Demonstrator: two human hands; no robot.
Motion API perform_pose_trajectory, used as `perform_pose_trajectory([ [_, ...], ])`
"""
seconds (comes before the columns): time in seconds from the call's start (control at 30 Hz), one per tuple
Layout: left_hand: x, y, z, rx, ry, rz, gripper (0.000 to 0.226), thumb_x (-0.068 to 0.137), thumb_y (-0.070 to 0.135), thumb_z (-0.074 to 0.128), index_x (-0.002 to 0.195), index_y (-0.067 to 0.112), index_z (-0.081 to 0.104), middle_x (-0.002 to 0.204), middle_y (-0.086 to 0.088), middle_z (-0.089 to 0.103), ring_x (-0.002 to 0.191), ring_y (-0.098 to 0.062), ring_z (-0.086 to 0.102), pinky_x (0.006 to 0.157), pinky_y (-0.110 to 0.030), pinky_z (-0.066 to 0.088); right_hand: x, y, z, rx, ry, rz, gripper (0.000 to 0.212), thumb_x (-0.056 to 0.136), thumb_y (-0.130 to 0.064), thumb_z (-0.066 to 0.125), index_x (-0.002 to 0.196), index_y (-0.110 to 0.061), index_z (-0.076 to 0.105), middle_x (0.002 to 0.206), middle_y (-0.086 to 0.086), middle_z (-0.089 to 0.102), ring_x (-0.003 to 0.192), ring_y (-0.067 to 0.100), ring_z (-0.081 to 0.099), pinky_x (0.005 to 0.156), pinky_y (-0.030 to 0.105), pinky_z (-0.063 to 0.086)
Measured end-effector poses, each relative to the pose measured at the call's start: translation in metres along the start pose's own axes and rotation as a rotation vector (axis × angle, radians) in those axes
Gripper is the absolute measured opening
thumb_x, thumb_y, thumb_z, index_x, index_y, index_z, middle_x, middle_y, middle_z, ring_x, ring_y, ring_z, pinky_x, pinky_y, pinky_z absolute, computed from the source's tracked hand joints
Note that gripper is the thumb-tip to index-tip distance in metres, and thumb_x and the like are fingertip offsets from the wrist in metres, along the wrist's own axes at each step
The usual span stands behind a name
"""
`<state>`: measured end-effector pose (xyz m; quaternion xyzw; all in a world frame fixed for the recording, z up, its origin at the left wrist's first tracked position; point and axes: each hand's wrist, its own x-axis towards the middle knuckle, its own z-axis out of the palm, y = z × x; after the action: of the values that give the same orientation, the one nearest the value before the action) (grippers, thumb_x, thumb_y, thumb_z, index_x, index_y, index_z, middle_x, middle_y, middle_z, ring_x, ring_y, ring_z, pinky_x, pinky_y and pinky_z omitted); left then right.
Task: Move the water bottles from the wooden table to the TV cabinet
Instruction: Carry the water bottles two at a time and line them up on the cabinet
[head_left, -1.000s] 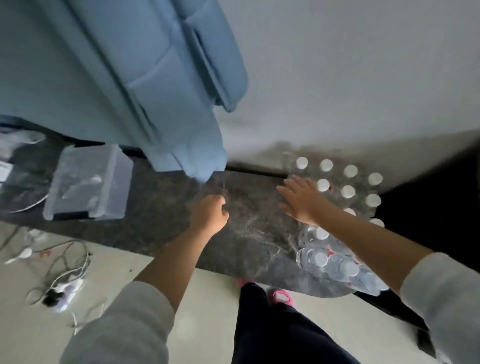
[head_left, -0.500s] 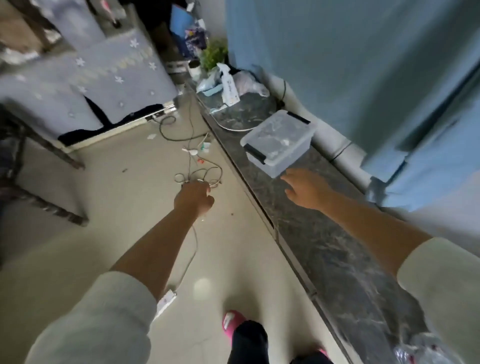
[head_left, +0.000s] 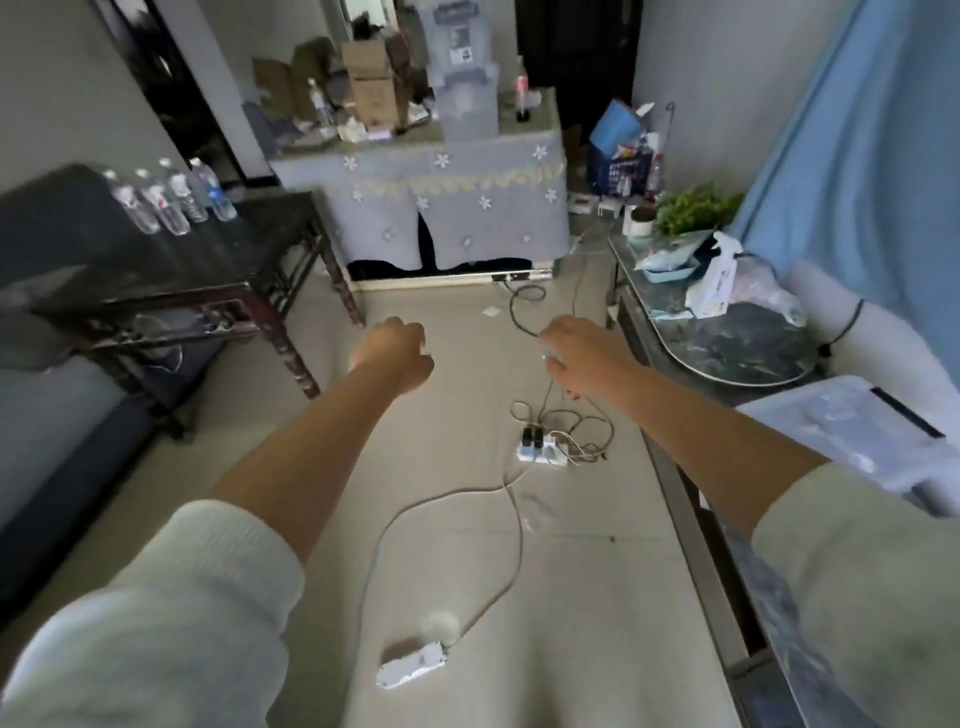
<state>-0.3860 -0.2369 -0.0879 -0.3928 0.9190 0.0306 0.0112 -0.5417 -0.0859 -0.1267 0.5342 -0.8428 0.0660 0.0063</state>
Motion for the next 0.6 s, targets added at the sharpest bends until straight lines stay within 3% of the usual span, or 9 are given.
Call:
perform_pose_trajectory([
  [0.3,0.104,-0.128,-0.049,-0.012,0.078,-0.193,0.04,0.093,0.019,0.05,0.132,0.011,0.052,0.134,-0.016,0.048,0.126,-0.035,0.047,0.101,-0.041,0.044,0.191,-0.058,-0.035,-0.055,0.118,-0.174,0.04,0.091,-0.016,0.048,0.129,-0.003,0.051,0.128,0.018,0.051,0.117,0.033,0.05,0.091,0.038,0.043],
  [0.5,0.2,-0.195,-0.074,-0.002,0.14,-0.321,0.038,0.091,0.019,0.051,0.127,0.01,0.054,0.128,-0.016,0.048,0.121,-0.035,0.047,0.095,-0.043,0.047,0.336,-0.074,-0.047,-0.008,0.147,-0.16,0.032,0.093,-0.015,0.044,0.118,0.001,0.055,0.124,0.02,0.052,0.116,0.034,0.049,0.09,0.036,0.043],
  [0.6,0.257,-0.224,-0.094,0.011,0.155,-0.378,0.036,0.092,0.021,0.05,0.126,0.011,0.055,0.127,-0.015,0.049,0.121,-0.034,0.047,0.096,-0.042,0.047,0.418,-0.079,-0.055,0.013,0.142,-0.182,0.039,0.094,-0.017,0.043,0.13,-0.004,0.049,0.134,0.018,0.047,0.123,0.034,0.045,0.097,0.037,0.042],
])
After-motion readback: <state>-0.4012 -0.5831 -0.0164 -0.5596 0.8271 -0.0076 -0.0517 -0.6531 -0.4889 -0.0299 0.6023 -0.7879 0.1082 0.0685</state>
